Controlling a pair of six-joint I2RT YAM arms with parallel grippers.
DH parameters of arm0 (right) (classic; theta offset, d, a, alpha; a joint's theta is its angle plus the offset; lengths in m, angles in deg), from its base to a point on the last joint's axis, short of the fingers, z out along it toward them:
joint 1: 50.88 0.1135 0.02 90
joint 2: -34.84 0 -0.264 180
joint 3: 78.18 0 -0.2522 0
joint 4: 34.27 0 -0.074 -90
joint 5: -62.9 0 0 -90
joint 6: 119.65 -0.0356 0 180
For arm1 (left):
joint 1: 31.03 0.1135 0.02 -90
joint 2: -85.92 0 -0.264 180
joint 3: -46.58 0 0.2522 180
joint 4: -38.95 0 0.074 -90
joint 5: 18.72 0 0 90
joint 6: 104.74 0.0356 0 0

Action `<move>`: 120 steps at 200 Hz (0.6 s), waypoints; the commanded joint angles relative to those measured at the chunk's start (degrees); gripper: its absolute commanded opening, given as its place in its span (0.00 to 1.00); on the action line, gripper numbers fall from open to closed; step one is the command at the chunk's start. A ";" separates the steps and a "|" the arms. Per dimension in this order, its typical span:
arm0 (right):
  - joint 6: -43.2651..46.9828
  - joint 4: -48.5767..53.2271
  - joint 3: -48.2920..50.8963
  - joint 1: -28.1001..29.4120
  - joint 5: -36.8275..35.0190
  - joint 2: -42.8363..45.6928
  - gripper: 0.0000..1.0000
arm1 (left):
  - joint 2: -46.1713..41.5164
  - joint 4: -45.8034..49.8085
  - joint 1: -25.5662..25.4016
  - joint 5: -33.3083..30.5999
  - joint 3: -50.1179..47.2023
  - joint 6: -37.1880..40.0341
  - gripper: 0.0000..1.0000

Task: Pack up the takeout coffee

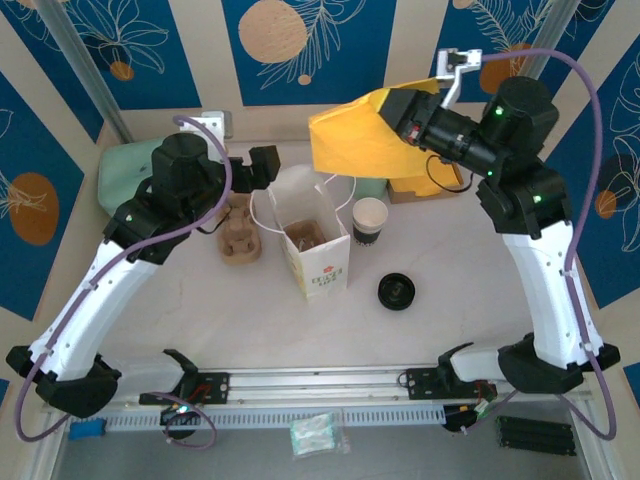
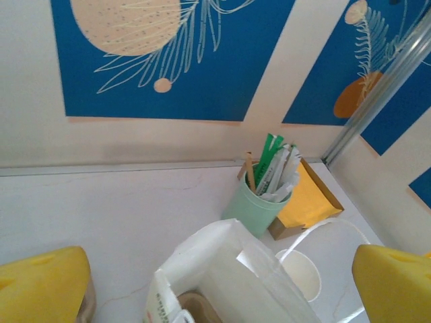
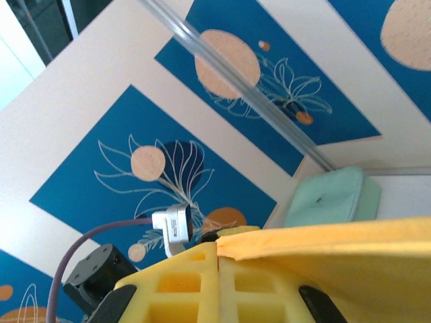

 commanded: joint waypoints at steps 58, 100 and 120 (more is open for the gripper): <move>5.54 4.00 -5.14 7.22 1.35 -6.76 0.00 | -4.25 1.93 5.85 -1.52 -2.55 -1.24 0.99; 5.70 3.75 -5.31 8.01 4.32 -8.46 0.00 | -1.59 5.24 11.32 -0.08 -0.23 -3.07 0.99; 5.88 4.00 -6.22 8.07 6.57 -9.99 0.00 | 0.17 5.06 12.60 3.25 0.93 -3.02 0.99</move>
